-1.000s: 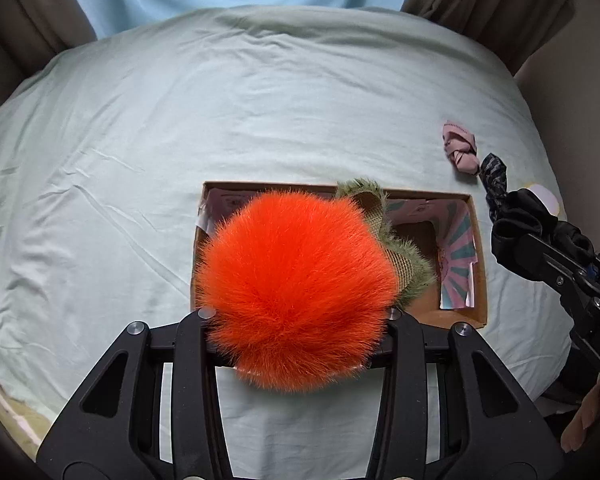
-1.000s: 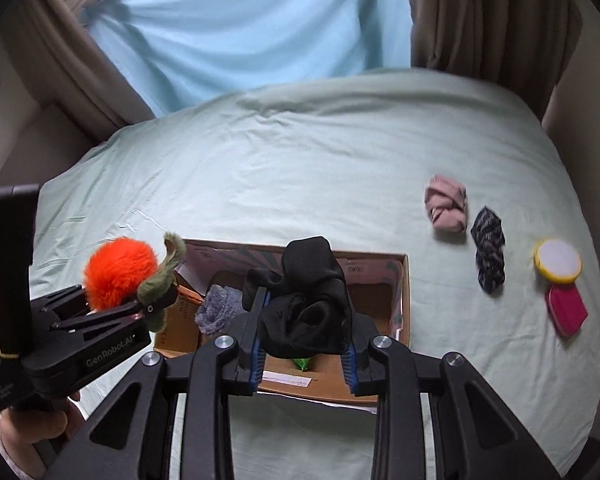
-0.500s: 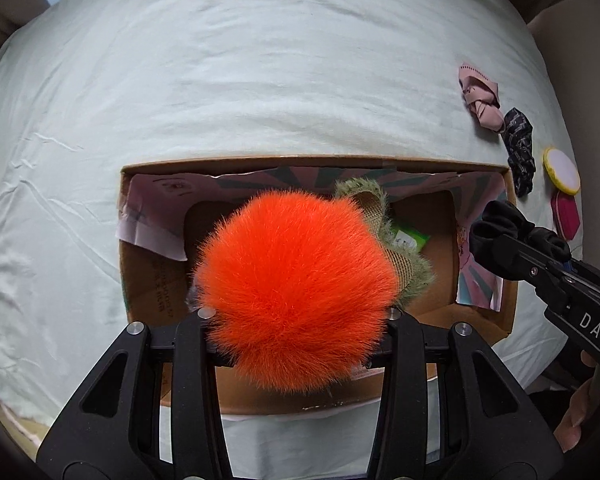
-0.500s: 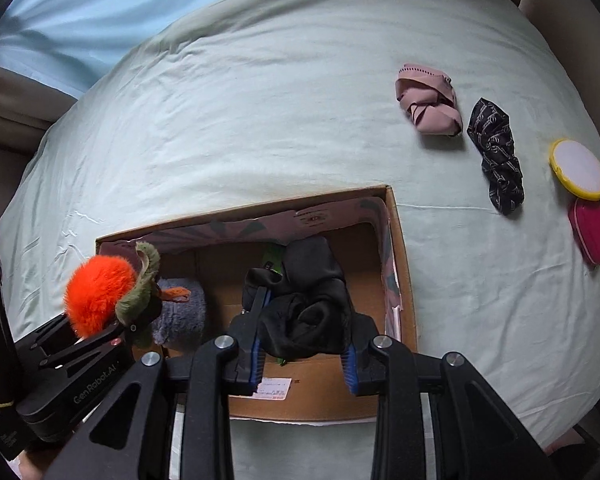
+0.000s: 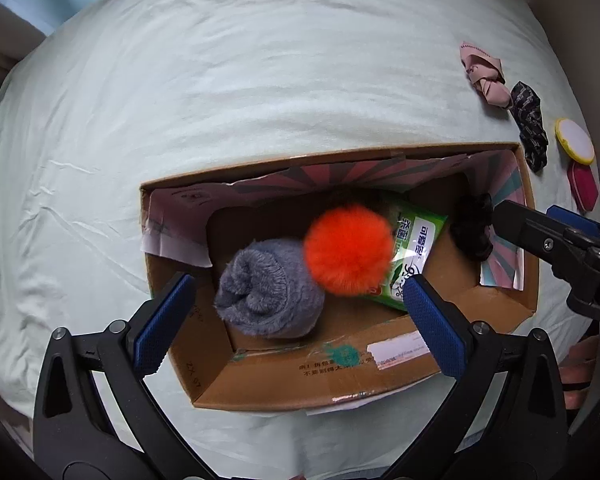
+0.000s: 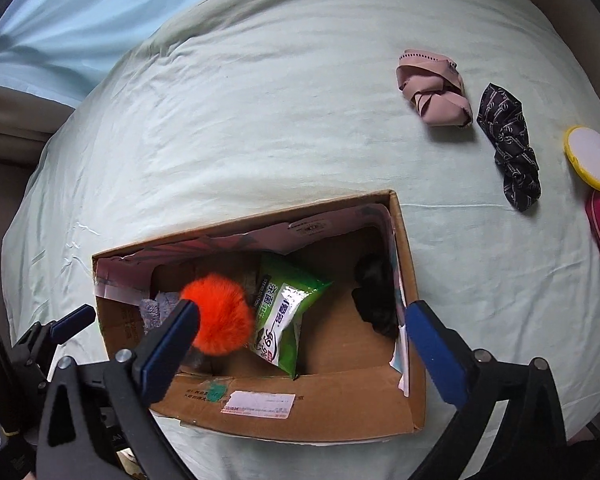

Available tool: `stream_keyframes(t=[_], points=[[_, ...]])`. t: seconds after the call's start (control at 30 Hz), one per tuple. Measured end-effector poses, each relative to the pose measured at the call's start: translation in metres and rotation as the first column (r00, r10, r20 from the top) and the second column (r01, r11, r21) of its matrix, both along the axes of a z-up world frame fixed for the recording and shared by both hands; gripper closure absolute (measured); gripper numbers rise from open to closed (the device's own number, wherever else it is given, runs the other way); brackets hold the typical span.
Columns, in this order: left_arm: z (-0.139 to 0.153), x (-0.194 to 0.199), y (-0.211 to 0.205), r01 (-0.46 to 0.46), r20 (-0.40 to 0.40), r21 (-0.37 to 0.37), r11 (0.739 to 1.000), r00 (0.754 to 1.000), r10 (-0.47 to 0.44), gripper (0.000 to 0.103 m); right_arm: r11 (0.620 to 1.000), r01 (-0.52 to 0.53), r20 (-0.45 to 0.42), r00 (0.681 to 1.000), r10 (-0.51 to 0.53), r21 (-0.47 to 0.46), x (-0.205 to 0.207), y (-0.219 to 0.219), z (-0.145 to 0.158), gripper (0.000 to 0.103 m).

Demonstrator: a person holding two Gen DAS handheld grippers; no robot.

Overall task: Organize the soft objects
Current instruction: 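Carry pompom and black scrunchie into the box and open both tools, then withdraw both tools from the box toward the scrunchies and sponge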

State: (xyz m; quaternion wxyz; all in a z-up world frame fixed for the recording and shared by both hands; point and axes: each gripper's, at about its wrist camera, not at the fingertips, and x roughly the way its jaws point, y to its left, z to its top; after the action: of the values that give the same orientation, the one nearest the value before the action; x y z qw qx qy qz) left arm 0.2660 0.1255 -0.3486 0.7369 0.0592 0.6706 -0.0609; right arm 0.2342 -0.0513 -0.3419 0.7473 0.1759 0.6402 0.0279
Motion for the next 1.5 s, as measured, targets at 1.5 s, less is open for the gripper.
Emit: stream_keyframes(t=[1.5], points=[[0.234, -0.205, 0.012, -0.178, 0.539, -0.126, 0.976, 0.814, 0.218, 0.000, 0.955, -0.018, 0.525, 0.832, 0.179, -0.296, -0.191, -0.038, 0.222, 0.001]])
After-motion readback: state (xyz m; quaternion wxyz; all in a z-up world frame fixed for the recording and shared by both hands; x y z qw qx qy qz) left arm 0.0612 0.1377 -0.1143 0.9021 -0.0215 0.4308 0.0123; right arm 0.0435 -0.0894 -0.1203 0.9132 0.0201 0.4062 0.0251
